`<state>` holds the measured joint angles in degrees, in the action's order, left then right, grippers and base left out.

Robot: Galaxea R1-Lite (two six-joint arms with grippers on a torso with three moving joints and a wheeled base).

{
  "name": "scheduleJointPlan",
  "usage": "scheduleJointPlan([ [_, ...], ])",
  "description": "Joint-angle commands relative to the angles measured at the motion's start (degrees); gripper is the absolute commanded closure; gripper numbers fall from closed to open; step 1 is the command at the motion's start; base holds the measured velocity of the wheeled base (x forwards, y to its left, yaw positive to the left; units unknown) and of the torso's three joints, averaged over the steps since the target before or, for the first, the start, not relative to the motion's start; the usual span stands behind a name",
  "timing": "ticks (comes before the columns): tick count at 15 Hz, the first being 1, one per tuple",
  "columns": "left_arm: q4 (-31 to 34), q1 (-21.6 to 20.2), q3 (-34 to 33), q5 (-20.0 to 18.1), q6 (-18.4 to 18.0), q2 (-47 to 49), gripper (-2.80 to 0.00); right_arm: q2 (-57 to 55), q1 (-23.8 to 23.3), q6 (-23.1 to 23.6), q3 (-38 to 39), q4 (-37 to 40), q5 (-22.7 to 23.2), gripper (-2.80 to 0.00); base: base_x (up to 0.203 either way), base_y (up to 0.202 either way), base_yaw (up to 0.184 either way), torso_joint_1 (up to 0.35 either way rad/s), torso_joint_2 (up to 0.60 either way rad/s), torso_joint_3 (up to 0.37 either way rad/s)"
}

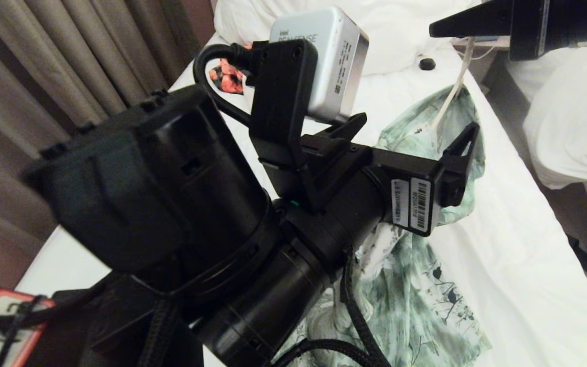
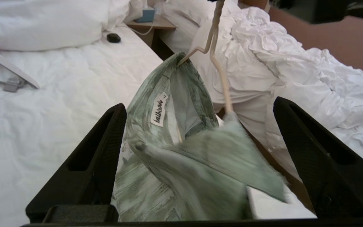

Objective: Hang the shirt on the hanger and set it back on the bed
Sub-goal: Take the clothes hanger out of the clothes

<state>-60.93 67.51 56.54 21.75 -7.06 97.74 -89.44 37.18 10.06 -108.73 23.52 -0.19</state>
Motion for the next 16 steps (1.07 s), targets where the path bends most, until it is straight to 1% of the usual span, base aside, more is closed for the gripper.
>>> scheduleJointPlan([
  [1, -0.4, 0.0, -0.2, 0.2, -1.1, -1.3, -2.80, -0.4, -0.5, 0.1, 0.4, -0.7, -0.3, 0.00, 0.000, 0.000, 0.000, 0.000, 0.00, 0.000],
  [3, -1.3, -0.8, -0.1, 0.1, -1.5, -1.9, -2.80, -0.5, -1.0, 0.1, 0.3, -2.1, -2.2, 0.00, 0.000, 0.000, 0.000, 0.000, 0.00, 0.000],
  [6, -1.6, -2.1, 0.4, 0.1, -1.5, -1.9, -2.80, -1.4, -2.4, 0.2, 0.3, -4.6, -6.5, 0.00, 0.000, 0.000, 0.000, 0.000, 0.00, 0.000],
  [7, -1.7, -2.3, 0.5, 0.1, -1.5, -1.9, -2.80, -1.6, -3.3, 0.2, 0.2, -5.0, -6.9, 0.00, 0.000, 0.000, 0.000, 0.000, 0.00, 0.000],
  [8, -1.7, -2.4, 0.6, 0.1, -1.5, -2.0, 0.00, -1.6, -3.7, 0.2, 0.1, -5.0, -7.0, 0.00, 0.000, 0.000, 0.000, 0.000, 0.00, 0.000],
  [11, -1.7, -3.6, 1.3, 0.1, -1.5, -2.2, 0.00, -2.2, -5.5, 0.0, -0.7, -4.9, -6.9, 0.00, 0.000, 0.000, 0.000, 0.000, 0.00, 0.000],
  [16, -1.3, -4.3, 1.3, 0.2, -1.5, -3.5, 0.00, -2.9, -6.2, 0.2, -2.3, -5.0, -7.0, 0.00, 0.000, 0.000, 0.000, 0.000, 0.00, 0.000],
])
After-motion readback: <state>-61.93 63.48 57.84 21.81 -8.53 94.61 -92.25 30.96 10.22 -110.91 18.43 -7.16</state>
